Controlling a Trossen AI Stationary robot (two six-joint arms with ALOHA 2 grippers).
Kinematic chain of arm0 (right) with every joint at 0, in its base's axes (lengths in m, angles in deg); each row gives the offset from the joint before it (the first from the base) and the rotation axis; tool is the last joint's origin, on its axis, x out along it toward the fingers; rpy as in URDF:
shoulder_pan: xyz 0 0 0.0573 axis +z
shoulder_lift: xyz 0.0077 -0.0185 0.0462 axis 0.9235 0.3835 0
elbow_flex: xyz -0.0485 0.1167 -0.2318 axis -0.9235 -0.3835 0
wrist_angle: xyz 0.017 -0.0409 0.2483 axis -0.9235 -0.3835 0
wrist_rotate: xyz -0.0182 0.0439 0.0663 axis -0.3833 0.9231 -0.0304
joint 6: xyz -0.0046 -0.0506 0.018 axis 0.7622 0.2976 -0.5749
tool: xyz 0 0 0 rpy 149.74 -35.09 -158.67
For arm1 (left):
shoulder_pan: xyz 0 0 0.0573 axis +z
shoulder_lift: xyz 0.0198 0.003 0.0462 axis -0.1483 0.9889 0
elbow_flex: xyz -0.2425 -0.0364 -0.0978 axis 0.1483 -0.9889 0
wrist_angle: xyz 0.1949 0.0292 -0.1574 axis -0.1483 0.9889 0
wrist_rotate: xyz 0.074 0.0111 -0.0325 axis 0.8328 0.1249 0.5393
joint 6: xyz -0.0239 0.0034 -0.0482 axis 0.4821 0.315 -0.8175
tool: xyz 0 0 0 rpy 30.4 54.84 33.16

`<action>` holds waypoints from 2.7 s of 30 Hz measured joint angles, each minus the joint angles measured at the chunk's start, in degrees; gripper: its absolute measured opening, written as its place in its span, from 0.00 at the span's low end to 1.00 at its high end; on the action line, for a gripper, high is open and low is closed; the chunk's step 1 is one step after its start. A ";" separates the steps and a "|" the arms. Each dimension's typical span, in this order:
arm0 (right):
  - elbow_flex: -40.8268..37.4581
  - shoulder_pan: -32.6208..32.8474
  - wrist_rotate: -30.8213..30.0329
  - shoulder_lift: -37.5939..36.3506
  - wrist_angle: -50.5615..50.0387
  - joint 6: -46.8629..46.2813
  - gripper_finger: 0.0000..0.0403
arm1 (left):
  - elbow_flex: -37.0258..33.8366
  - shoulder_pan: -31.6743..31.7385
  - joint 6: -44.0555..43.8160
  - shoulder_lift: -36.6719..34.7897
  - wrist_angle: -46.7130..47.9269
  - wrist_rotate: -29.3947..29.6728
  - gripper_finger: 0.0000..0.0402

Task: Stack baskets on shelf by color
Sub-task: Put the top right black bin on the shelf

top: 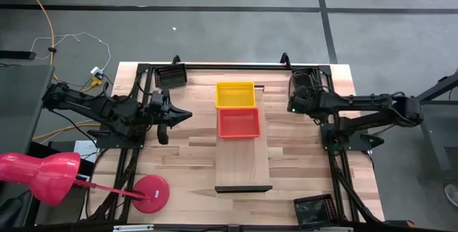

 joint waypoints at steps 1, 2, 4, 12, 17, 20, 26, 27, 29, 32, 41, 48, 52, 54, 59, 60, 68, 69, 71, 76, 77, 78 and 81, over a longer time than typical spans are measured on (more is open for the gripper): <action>-0.34 -1.42 -0.26 0.01 0.29 -0.51 0.54 | 0.00 -0.01 0.00 0.00 0.00 0.00 0.00; -0.54 -2.85 -0.68 -0.01 0.79 -0.59 0.54 | 0.00 0.00 -0.08 0.00 0.00 0.00 0.00; -0.56 -5.81 -1.57 0.01 1.67 -0.54 0.53 | 0.00 0.00 -0.45 0.00 0.00 0.05 0.00; -0.58 -15.07 2.04 2.39 5.39 2.74 0.51 | 0.00 0.00 -0.46 0.02 -0.24 0.72 0.00; -0.56 -17.55 5.16 6.87 9.63 4.68 0.51 | 0.00 0.00 -0.50 0.02 -0.31 1.82 0.00; -0.56 -17.93 6.90 9.01 10.81 4.42 0.49 | 0.00 0.00 -0.63 0.02 -0.46 1.99 0.00; -0.56 -17.89 5.93 9.33 11.12 7.59 0.28 | 0.00 0.00 -1.95 0.02 -0.44 1.99 0.00; -0.56 -17.87 5.61 8.81 11.14 8.82 0.22 | 0.00 0.00 -1.95 0.02 -0.44 1.99 0.00; -0.56 -17.37 4.60 7.30 11.11 11.25 0.08 | 0.00 0.00 -1.95 0.02 -0.44 1.99 0.00; -0.44 -15.77 1.48 3.14 11.21 14.64 0.04 | 0.00 0.00 -1.58 0.02 -0.44 1.99 0.00; 8.81 -7.29 -12.51 -16.49 15.97 41.41 0.01 | 0.00 0.07 -0.44 0.02 -0.44 1.97 0.00; 23.56 7.24 1.61 -19.60 27.08 69.55 0.00 | 0.00 0.07 -0.47 0.04 -0.44 0.24 0.00; 33.52 20.66 -1.95 -12.34 19.65 66.39 0.00 | 0.00 0.07 -0.45 0.04 -0.44 0.32 0.00; 38.54 26.57 -3.91 -7.03 14.07 62.29 0.00 | 0.00 0.07 -0.46 0.04 -0.44 0.76 0.00; 51.37 37.84 -1.92 5.90 -0.38 49.73 0.00 | 0.00 0.07 -0.44 0.04 -0.42 0.88 0.00; 54.02 39.66 -1.04 8.38 -4.17 46.66 0.00 | 0.00 0.07 -0.44 0.04 -0.42 0.67 0.00; 70.13 50.35 2.38 23.67 -26.19 16.49 0.00 | 0.00 0.07 -0.44 0.04 0.03 0.50 0.00; 71.41 51.16 2.62 25.36 -27.86 13.28 0.00 | 0.00 0.07 -0.44 0.04 0.02 0.51 0.00; 73.60 52.28 3.38 28.37 -30.42 7.73 0.00 | 0.00 0.07 -0.44 0.04 0.02 0.52 0.00; 76.38 53.04 6.74 35.21 -32.29 2.29 0.00 | 0.00 0.07 -0.35 0.04 0.02 0.57 0.00; 76.87 52.99 6.72 36.41 -32.28 1.74 0.00 | 0.00 0.07 0.05 0.04 0.02 0.59 0.00; 77.47 52.85 6.72 37.53 -32.31 1.52 0.00 | 0.00 0.07 0.66 0.04 0.02 0.62 0.00; 78.29 52.26 7.52 40.22 -32.26 1.20 0.00 | 0.00 0.07 1.59 0.04 0.02 0.68 0.00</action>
